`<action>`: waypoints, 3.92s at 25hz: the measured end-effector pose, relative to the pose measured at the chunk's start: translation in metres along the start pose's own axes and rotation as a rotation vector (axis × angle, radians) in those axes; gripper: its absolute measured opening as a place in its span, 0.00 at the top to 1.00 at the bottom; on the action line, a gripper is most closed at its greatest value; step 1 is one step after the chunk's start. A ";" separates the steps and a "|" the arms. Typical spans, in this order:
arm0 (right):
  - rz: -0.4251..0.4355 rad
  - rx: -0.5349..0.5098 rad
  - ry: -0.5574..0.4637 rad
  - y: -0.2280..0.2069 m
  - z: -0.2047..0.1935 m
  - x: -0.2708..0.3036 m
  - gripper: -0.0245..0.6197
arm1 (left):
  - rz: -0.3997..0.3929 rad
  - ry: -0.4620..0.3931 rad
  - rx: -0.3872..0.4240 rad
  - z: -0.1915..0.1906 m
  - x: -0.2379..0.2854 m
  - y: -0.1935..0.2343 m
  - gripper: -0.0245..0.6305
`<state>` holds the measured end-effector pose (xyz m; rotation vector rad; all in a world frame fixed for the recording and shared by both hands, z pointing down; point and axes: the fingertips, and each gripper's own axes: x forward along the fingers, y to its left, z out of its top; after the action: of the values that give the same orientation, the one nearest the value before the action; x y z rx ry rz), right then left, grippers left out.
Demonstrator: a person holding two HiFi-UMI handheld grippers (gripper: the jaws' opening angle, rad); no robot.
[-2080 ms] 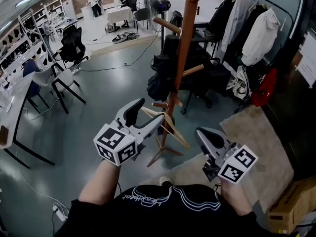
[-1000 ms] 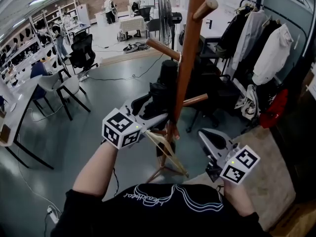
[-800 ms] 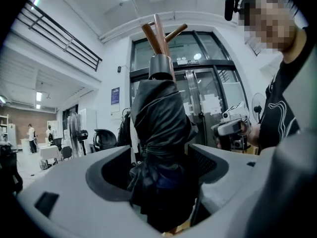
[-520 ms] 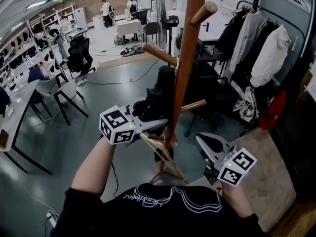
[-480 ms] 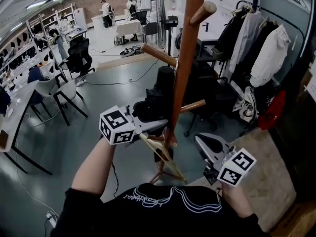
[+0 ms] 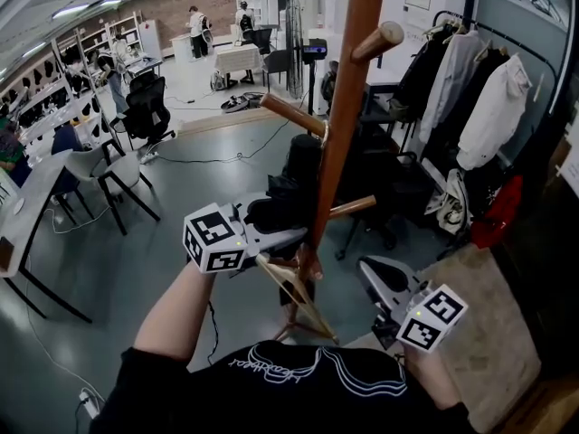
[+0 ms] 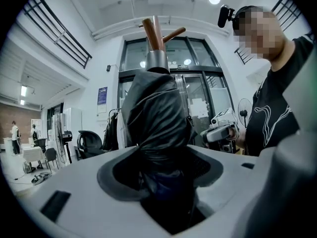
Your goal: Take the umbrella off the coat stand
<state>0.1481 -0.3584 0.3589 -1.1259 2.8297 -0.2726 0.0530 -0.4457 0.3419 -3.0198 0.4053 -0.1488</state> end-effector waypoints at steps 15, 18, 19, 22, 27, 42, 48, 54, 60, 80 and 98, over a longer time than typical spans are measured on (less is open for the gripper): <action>0.002 -0.002 0.013 0.004 0.002 -0.004 0.96 | 0.042 -0.030 -0.047 0.005 -0.010 0.005 0.60; 0.007 -0.002 0.015 0.003 0.002 -0.002 0.96 | 0.048 -0.048 -0.039 0.009 -0.011 0.004 0.60; 0.009 -0.002 0.016 0.003 0.001 -0.001 0.96 | 0.052 -0.053 -0.038 0.010 -0.012 0.005 0.60; 0.016 -0.001 0.023 0.003 0.000 0.000 0.96 | 0.066 -0.073 -0.047 0.015 -0.016 0.007 0.60; 0.025 -0.005 0.019 0.003 -0.002 0.001 0.96 | 0.096 -0.133 -0.078 0.023 -0.026 0.012 0.60; 0.056 -0.007 0.018 0.011 0.009 0.007 0.96 | 0.136 -0.223 -0.094 0.052 -0.047 0.017 0.60; 0.063 -0.013 0.002 0.035 0.016 0.013 0.96 | 0.157 -0.220 -0.110 0.054 -0.070 0.006 0.60; 0.097 -0.003 -0.016 0.072 0.009 0.030 0.96 | 0.178 -0.217 -0.230 0.044 -0.104 -0.029 0.60; 0.109 0.052 -0.017 0.110 -0.010 0.043 0.96 | 0.211 -0.202 -0.313 0.023 -0.139 -0.073 0.60; -0.033 0.135 -0.047 0.202 -0.050 0.009 0.96 | 0.107 -0.136 -0.489 -0.037 -0.196 -0.195 0.60; -0.068 0.116 -0.036 0.219 -0.055 0.000 0.96 | 0.094 -0.144 -0.514 -0.038 -0.209 -0.207 0.60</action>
<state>-0.0073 -0.1948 0.3700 -1.1916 2.7093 -0.4117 -0.0981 -0.1945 0.3835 -3.4658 0.6600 0.2140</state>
